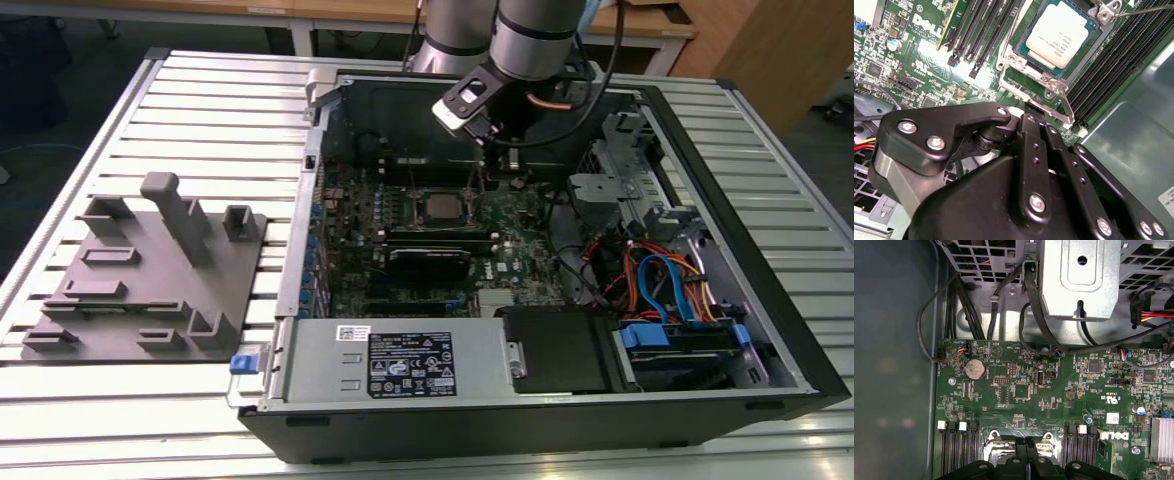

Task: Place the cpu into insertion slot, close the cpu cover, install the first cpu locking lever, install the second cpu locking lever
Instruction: 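Close the cpu cover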

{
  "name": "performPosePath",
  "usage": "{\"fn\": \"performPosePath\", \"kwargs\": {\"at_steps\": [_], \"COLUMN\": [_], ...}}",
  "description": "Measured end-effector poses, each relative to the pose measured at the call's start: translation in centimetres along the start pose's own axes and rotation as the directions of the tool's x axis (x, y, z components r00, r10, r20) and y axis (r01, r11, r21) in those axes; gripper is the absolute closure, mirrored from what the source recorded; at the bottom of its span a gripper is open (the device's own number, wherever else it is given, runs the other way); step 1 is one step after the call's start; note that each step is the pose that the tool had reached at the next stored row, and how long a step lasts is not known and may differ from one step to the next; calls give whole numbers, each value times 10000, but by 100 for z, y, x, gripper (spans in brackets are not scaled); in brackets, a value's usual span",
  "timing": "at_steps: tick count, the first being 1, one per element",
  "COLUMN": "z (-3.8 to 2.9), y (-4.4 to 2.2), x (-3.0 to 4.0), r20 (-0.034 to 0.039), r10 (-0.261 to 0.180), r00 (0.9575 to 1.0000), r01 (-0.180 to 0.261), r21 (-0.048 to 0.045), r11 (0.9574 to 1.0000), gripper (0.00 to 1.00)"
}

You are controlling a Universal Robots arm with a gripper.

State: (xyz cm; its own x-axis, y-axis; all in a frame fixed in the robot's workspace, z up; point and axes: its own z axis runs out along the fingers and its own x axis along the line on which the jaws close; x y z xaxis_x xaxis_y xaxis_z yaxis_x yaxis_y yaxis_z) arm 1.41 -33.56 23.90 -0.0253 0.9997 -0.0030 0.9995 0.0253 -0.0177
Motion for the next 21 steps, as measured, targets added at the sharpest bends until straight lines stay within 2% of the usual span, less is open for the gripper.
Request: {"fn": "performPosePath", "kwargs": {"at_steps": [11,21], "z": [1,3], "y": [-52,-61], "x": [1,2], "r20": [1,1], "r10": [-1,1], "r00": [10000,10000], "r01": [1,-1], "r21": [0,0], "r11": [10000,10000], "gripper": [90,90]}}
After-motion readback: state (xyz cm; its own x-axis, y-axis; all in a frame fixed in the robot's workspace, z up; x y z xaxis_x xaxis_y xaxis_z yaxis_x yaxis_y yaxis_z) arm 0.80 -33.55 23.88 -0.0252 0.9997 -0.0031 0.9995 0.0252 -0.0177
